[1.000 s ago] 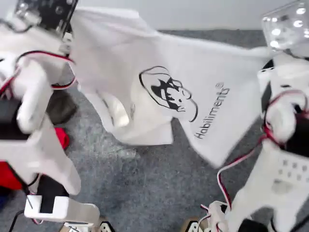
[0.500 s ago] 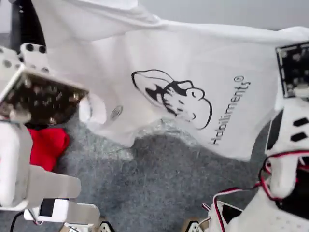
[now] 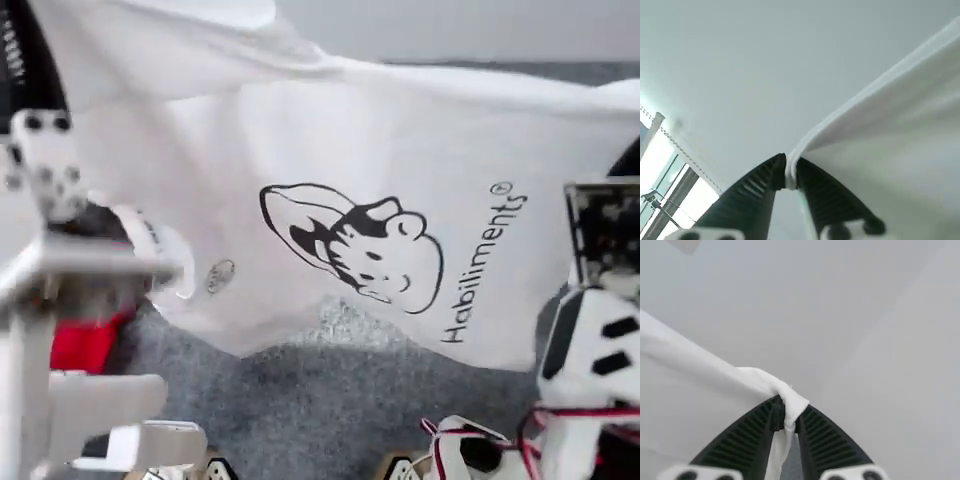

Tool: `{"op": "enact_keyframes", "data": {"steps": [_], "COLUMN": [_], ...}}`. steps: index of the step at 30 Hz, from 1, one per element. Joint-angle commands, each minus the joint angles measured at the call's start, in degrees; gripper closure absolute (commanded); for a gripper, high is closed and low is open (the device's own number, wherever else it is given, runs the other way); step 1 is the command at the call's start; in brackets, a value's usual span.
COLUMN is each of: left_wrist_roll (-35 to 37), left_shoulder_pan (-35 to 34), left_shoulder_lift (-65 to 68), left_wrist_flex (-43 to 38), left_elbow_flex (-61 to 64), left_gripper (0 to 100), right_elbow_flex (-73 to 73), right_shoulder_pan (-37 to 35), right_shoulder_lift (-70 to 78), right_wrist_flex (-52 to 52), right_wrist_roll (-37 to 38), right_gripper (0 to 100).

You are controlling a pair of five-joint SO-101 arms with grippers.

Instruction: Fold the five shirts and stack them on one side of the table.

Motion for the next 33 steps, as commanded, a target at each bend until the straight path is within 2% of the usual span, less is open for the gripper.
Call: {"op": "enact_keyframes", "data": {"steps": [1, 9, 15, 18, 21, 25, 28, 33], "left_wrist_roll": [-0.53, -0.62, -0.62, -1.32, -4.75, -5.27, -5.27, -5.27], "left_shoulder_pan": [-0.18, -0.26, -0.26, 0.09, 0.35, 2.55, 3.25, 4.04], "left_shoulder_lift": [-3.43, -8.88, -6.42, -2.55, 1.76, 9.14, 15.74, 28.31], "left_wrist_flex": [-1.32, -1.32, -0.97, 1.41, 7.65, 13.80, 14.15, 9.14], "left_elbow_flex": [-3.65, -3.56, -3.56, -2.33, 1.19, 8.04, 13.14, 18.15], "left_gripper": [99, 99, 99, 99, 99, 99, 99, 99], "right_elbow_flex": [-0.09, -0.09, 1.67, 4.57, 8.79, 16.35, 22.51, 27.60], "right_shoulder_pan": [2.42, 5.14, 4.97, 4.53, 0.48, -5.05, -6.81, -7.60], "right_shoulder_lift": [-2.07, -7.60, -4.18, 0.04, 5.41, 13.49, 20.88, 33.10], "right_wrist_flex": [3.38, 5.14, 4.26, 1.63, -0.75, -2.59, -7.78, -20.18], "right_wrist_roll": [0.00, 5.54, 8.26, 8.88, 11.25, 14.07, 13.98, 13.89], "right_gripper": [98.9, 98.9, 98.8, 98.8, 98.8, 98.8, 98.8, 98.8]}}
